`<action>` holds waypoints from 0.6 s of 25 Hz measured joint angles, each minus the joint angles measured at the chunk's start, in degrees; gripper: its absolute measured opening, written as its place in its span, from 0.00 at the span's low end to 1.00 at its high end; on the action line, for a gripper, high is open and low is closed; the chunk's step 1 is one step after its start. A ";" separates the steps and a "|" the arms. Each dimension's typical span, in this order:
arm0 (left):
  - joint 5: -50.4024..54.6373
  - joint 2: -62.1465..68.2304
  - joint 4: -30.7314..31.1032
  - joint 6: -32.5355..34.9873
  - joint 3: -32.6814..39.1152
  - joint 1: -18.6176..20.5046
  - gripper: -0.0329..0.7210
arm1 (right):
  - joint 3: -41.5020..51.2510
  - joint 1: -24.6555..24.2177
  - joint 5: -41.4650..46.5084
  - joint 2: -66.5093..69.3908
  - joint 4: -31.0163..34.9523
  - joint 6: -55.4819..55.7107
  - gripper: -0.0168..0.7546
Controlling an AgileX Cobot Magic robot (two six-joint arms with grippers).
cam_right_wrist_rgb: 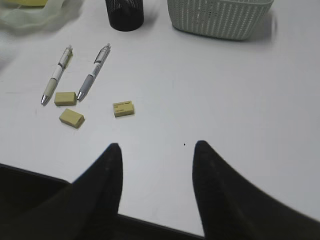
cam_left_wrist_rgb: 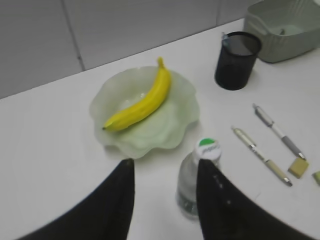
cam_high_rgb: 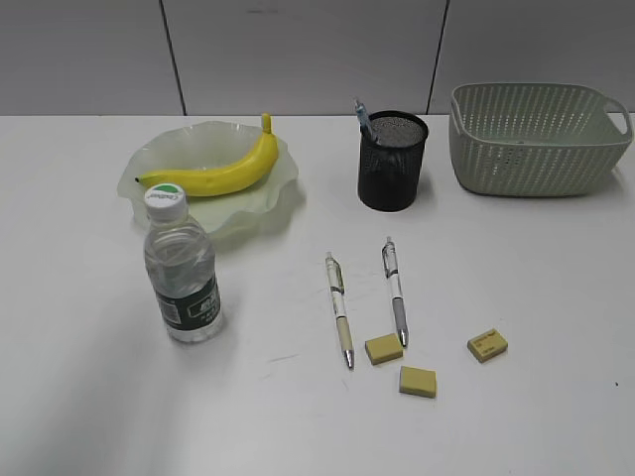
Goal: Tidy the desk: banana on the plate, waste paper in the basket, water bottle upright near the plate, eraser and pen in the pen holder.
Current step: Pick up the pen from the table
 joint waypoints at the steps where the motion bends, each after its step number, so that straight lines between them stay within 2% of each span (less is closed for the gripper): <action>1: -0.68 4.80 -0.81 1.01 -2.45 -2.13 0.45 | 0.11 0.00 -0.07 -0.32 -0.05 0.00 0.50; 3: -1.60 12.73 -0.37 1.55 -7.68 -7.78 0.45 | 0.17 0.00 -0.13 -0.56 -0.18 0.14 0.49; 5: -2.64 21.39 2.50 0.84 -13.03 -15.16 0.45 | 0.28 0.00 -0.18 -0.56 -0.18 0.14 0.48; 6: -2.86 25.96 5.29 -1.35 -16.48 -20.04 0.45 | 0.28 0.00 -0.18 -0.56 -0.18 0.14 0.48; 10: 0.36 44.53 17.91 -16.16 -28.43 -31.88 0.50 | 0.28 0.00 -0.18 -0.62 -0.22 0.14 0.47; 12: 4.34 53.05 20.93 -21.89 -33.49 -34.16 0.56 | 0.28 0.00 -0.18 -0.62 -0.22 0.14 0.47; 15: 9.42 64.07 22.00 -29.11 -41.16 -33.20 0.63 | 0.28 0.00 -0.18 -0.67 -0.22 0.20 0.47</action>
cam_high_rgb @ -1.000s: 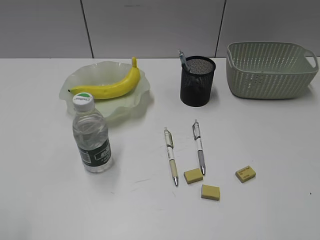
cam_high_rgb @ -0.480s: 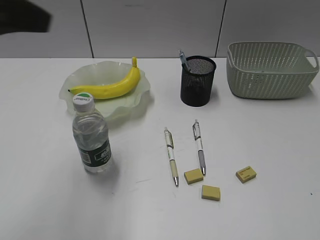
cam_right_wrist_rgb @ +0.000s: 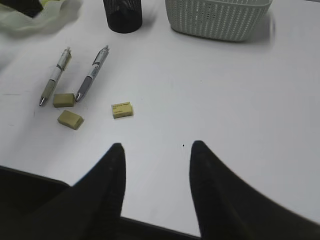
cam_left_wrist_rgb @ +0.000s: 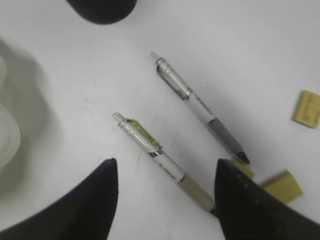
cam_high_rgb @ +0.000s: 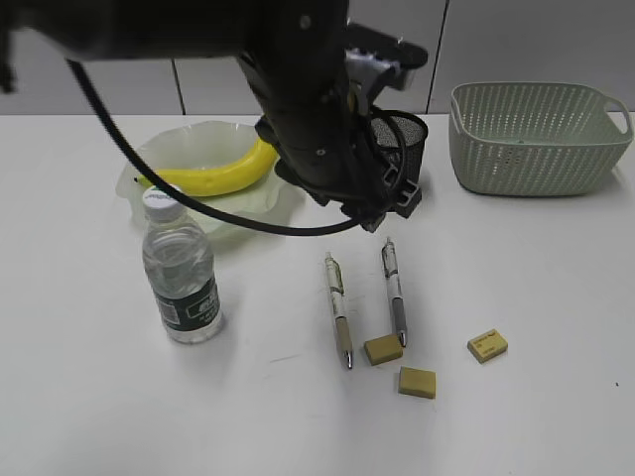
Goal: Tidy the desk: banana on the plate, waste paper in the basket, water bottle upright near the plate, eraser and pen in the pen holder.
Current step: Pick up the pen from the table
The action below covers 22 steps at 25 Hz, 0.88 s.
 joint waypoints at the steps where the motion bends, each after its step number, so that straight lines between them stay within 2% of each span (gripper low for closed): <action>1: 1.22 2.62 0.00 -2.48 -1.76 0.63 0.65 | 0.00 0.00 0.00 0.00 0.00 0.00 0.46; 7: 4.15 14.82 -1.42 -13.35 -8.91 4.81 0.69 | 0.00 0.00 0.00 0.00 0.00 0.00 0.44; 10: 4.08 17.92 -2.01 -17.50 -9.45 4.95 0.70 | 0.00 0.00 0.00 0.00 0.00 0.00 0.43; 17: 2.94 21.75 -2.32 -21.78 -9.59 4.66 0.70 | 0.00 0.00 0.00 0.00 0.00 0.00 0.43; 20: 2.25 22.37 -2.32 -22.16 -9.64 4.66 0.64 | 0.00 0.00 0.00 0.00 0.00 0.00 0.43; 22: 1.81 22.39 -2.23 -22.21 -9.64 4.66 0.52 | 0.00 0.00 0.00 0.00 0.00 0.00 0.43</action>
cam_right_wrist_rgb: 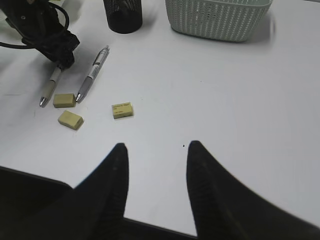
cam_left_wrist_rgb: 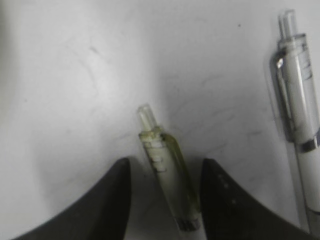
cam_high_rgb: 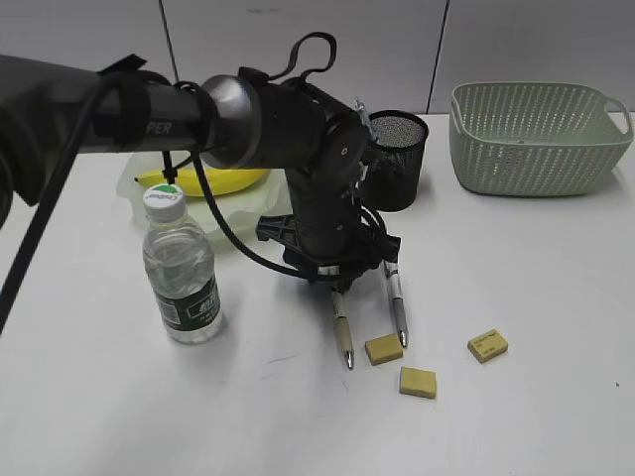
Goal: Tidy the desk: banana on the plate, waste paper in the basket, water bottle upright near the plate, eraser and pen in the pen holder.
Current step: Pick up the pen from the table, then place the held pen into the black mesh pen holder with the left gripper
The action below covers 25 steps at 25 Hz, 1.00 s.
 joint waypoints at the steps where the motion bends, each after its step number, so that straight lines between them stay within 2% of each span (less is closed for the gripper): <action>1: -0.38 0.04 0.00 0.00 0.00 0.00 0.46 | 0.00 0.00 0.00 0.00 0.00 0.00 0.43; 5: -1.68 0.11 -0.61 -0.05 0.00 0.00 0.21 | 0.00 0.00 0.00 0.00 0.00 0.07 0.43; 10: -3.23 -0.31 -1.18 -0.16 0.00 0.00 0.20 | 0.00 0.00 0.00 0.00 0.00 0.07 0.43; 13: -8.47 -3.27 0.76 -0.16 0.05 -0.07 0.20 | 0.00 0.00 0.00 0.00 0.00 0.07 0.43; 15: -14.90 -6.69 4.08 -0.16 0.05 -0.13 0.20 | 0.00 0.00 0.00 0.00 0.00 0.14 0.43; 18: -28.83 -12.10 12.48 -0.16 0.05 -0.16 0.20 | 0.00 0.00 0.00 0.00 0.00 0.14 0.43; 21: -46.96 -14.13 21.08 -0.16 -0.05 1.01 0.20 | 0.00 0.00 0.00 0.00 0.00 0.14 0.43; 25: -68.03 -11.02 24.08 0.07 -0.06 4.65 0.20 | 0.00 0.00 0.00 0.00 0.00 0.09 0.43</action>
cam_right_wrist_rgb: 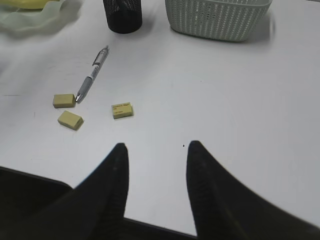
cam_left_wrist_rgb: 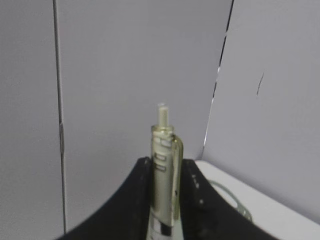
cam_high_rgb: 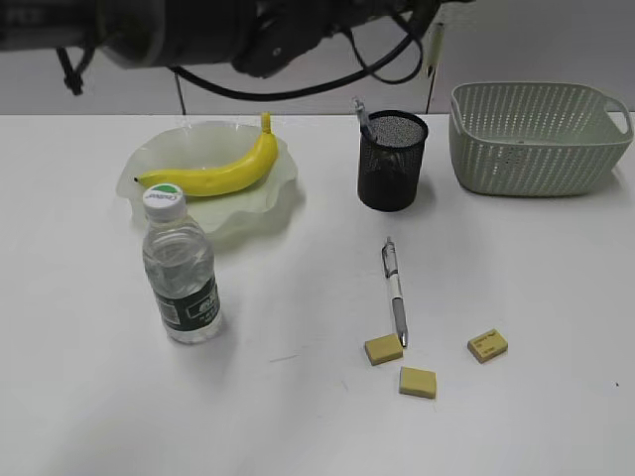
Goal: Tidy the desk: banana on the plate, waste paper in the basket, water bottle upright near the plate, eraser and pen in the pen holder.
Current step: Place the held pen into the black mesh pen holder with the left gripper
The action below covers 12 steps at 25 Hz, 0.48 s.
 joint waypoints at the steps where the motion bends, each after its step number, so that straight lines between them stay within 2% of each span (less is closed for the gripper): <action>1: -4.88 1.59 -0.07 0.46 0.00 0.99 0.20 | 0.00 0.00 0.00 0.00 0.00 0.00 0.43; 5: -11.05 7.36 -0.19 2.14 0.11 3.71 0.20 | 0.00 0.00 0.00 0.00 0.00 0.06 0.43; 12: -11.75 12.36 -0.23 3.33 0.11 5.01 0.23 | 0.00 0.00 0.00 0.00 0.00 0.06 0.43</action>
